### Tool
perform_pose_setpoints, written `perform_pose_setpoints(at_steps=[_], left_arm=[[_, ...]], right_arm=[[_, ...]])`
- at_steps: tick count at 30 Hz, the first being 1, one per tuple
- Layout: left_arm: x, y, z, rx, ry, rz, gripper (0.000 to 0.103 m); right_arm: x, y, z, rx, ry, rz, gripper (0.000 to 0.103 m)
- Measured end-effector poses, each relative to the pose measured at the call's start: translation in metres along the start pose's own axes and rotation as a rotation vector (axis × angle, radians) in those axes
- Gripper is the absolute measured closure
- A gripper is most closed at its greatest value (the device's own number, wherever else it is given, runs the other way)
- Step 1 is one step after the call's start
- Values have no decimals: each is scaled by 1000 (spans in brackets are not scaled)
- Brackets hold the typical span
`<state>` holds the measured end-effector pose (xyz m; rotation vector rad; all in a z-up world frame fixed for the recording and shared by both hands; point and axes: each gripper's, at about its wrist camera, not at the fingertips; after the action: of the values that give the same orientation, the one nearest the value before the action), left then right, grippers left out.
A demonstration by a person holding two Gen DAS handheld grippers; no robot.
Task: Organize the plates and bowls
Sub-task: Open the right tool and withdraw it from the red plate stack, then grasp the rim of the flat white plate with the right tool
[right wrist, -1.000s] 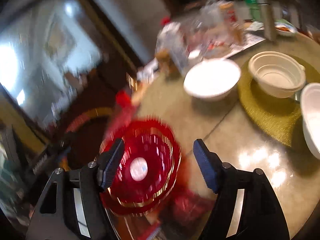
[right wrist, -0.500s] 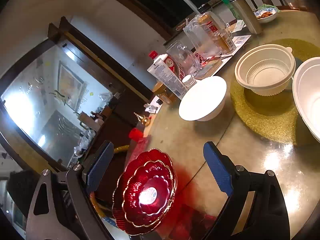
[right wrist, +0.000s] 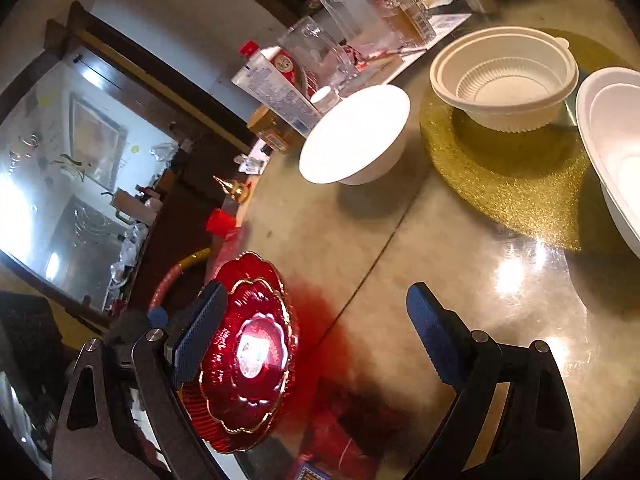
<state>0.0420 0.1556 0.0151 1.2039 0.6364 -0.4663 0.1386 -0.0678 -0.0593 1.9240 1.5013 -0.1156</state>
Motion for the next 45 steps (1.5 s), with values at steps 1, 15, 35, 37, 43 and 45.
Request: perform_pose_setpoints(at_steps=[1, 15, 35, 37, 43, 45], left_arm=[[1, 7, 0, -3, 8, 5, 14], [123, 82, 16, -125, 69, -313, 14], [174, 98, 21, -131, 98, -392, 16], [177, 100, 20, -144, 95, -393, 21], [196, 94, 28, -106, 124, -434, 58], [203, 89, 29, -85, 153, -459, 73]], right_arm=[[1, 0, 1, 7, -1, -8, 11], [-12, 12, 46, 265, 169, 12, 11], [18, 93, 61, 455, 129, 38, 33], [29, 100, 66, 476, 76, 21, 50], [49, 110, 78, 488, 20, 20, 62], [49, 113, 77, 464, -10, 24, 66]])
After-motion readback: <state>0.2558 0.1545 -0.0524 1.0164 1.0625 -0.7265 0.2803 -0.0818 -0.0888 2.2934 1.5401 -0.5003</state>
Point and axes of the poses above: each gripper's, at about its wrist camera, not at the fingertips, and x roughly the way its jaws point, z to its right, y to its top, and after that the axes turned 10 degrees about y, right-handed
